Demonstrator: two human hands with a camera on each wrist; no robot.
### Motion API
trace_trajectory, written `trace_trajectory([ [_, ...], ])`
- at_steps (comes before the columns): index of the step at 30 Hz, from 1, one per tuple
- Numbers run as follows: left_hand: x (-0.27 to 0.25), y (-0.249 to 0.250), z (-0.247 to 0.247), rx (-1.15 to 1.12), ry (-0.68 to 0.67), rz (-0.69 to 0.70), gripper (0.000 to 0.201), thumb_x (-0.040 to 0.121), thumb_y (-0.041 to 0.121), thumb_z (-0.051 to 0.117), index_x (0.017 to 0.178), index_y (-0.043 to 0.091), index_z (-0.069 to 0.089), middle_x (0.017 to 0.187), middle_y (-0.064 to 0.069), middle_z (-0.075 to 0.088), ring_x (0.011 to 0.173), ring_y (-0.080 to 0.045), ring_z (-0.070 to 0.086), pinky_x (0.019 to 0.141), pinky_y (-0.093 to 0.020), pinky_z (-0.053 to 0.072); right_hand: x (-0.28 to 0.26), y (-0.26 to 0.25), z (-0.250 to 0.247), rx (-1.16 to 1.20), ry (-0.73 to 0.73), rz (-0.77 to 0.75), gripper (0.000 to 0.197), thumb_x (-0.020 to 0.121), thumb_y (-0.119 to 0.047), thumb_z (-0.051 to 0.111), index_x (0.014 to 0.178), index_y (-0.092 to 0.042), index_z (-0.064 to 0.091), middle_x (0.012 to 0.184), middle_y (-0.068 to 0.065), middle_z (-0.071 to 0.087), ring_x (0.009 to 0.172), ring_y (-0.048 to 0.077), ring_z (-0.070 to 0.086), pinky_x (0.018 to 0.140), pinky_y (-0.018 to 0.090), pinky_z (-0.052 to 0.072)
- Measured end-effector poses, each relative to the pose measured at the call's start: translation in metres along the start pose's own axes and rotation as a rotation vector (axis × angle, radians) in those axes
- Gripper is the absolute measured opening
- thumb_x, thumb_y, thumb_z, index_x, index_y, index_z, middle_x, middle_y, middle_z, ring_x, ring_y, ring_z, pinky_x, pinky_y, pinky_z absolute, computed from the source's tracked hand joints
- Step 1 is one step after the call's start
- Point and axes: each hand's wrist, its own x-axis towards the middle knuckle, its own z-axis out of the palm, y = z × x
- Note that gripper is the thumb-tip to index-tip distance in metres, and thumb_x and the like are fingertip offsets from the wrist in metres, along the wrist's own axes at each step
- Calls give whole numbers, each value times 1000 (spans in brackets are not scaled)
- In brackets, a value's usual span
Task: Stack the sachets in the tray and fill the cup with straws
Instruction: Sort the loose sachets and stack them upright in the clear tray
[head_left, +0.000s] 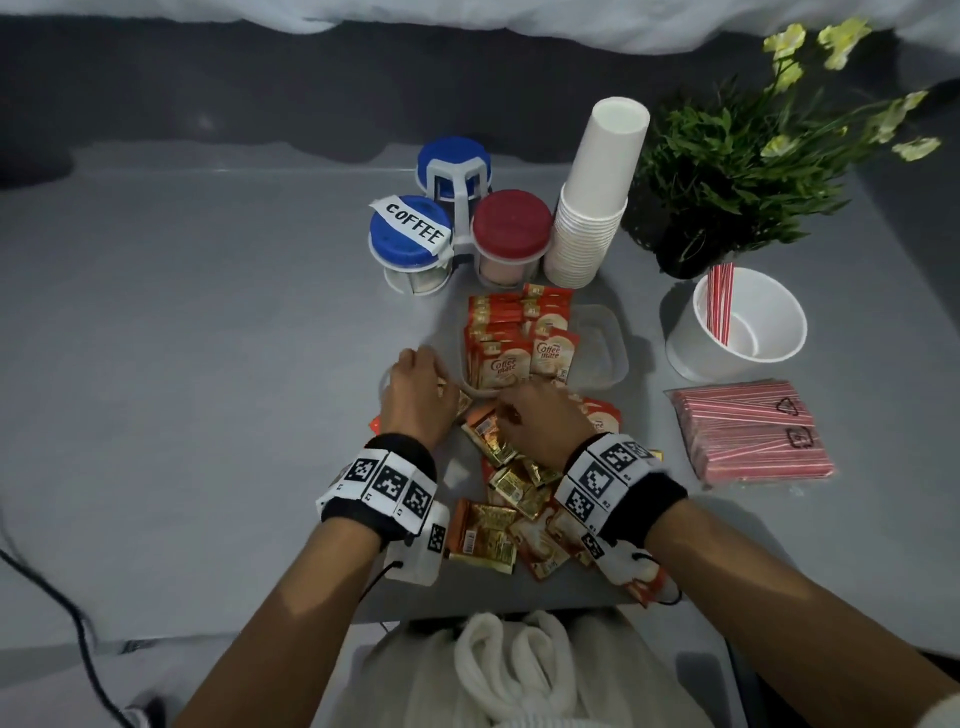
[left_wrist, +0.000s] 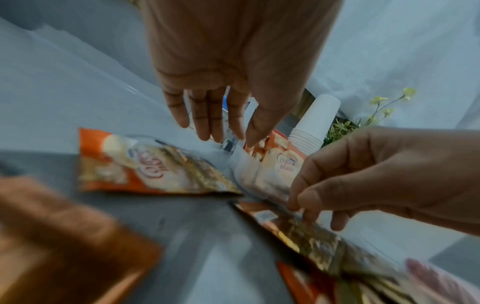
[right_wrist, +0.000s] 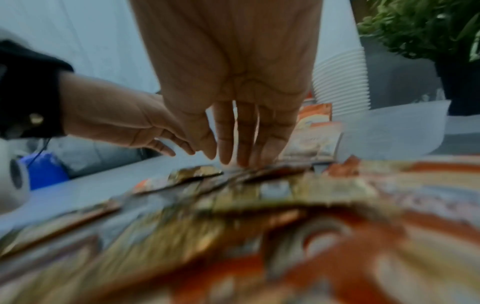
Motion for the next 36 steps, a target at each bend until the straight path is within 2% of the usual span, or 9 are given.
trace_trajectory([
  [6, -24, -19, 8, 232, -212, -11, 39, 90, 18, 49, 129, 19, 48, 149, -5, 29, 138, -27, 24, 110, -43, 24, -11, -10, 27, -155, -24, 64, 56, 83, -26, 63, 134, -15, 42, 140, 9, 39, 129, 31, 34, 104, 43, 37],
  [13, -29, -27, 3, 192, -281, 44, 46, 90, 18, 51, 135, 21, 43, 153, -5, 24, 139, -28, 23, 111, -47, 26, -10, -17, 37, 174, 132, 132, 38, 78, 2, 62, 115, -7, 58, 130, 14, 45, 120, 29, 45, 96, 32, 40],
  [17, -30, -25, -5, 43, -300, 166, 63, 81, 13, 61, 139, 18, 35, 144, -9, 31, 131, -30, 35, 107, -43, 34, -9, -17, 27, 440, 213, 194, 20, 79, 6, 56, 94, -4, 65, 106, 10, 64, 101, 21, 57, 82, 24, 41],
  [21, -30, -16, -11, -35, -382, 276, 70, 74, 10, 69, 135, 15, 37, 133, -10, 40, 123, -25, 42, 99, -32, 38, -4, -18, 14, 737, 253, 278, 15, 80, 5, 61, 90, -4, 66, 95, 4, 62, 91, 13, 56, 83, 27, 46],
  [25, -30, -11, -11, -117, -291, 320, 39, 80, 0, 60, 119, 5, 54, 116, -12, 54, 112, -25, 52, 97, -34, 43, 0, -21, 7, 986, 226, 336, 22, 85, -2, 57, 68, -14, 61, 73, 3, 60, 69, 15, 56, 62, 23, 46],
  [28, -28, -13, -11, -234, -180, 267, 16, 85, 2, 59, 100, 3, 63, 96, -11, 57, 96, -27, 60, 86, -26, 44, -3, -23, 3, 1111, 200, 370, 28, 92, -19, 51, 71, -5, 63, 63, 9, 58, 53, 16, 50, 48, 21, 38],
  [32, -24, -13, -17, -190, -215, 221, 19, 90, 16, 57, 100, 1, 64, 92, -15, 55, 84, -25, 55, 73, -25, 41, -13, -22, -1, 962, 286, 290, 47, 94, -40, 45, 71, -2, 61, 64, 8, 57, 51, 10, 52, 54, 22, 39],
  [34, -26, -10, -23, -225, -291, 228, 20, 90, 15, 56, 103, 3, 65, 84, -6, 59, 72, -15, 54, 65, -17, 44, -16, -20, -1, 937, 334, 209, 29, 93, -28, 50, 71, -12, 61, 67, -1, 60, 56, 2, 57, 56, 19, 41],
  [36, -29, -7, -24, -297, -372, 199, 20, 90, 13, 55, 104, 2, 65, 71, 6, 55, 60, -2, 52, 54, -6, 41, -14, -14, 2, 877, 371, 172, 12, 89, -14, 57, 78, -15, 62, 75, -3, 61, 69, 11, 58, 64, 25, 46],
])
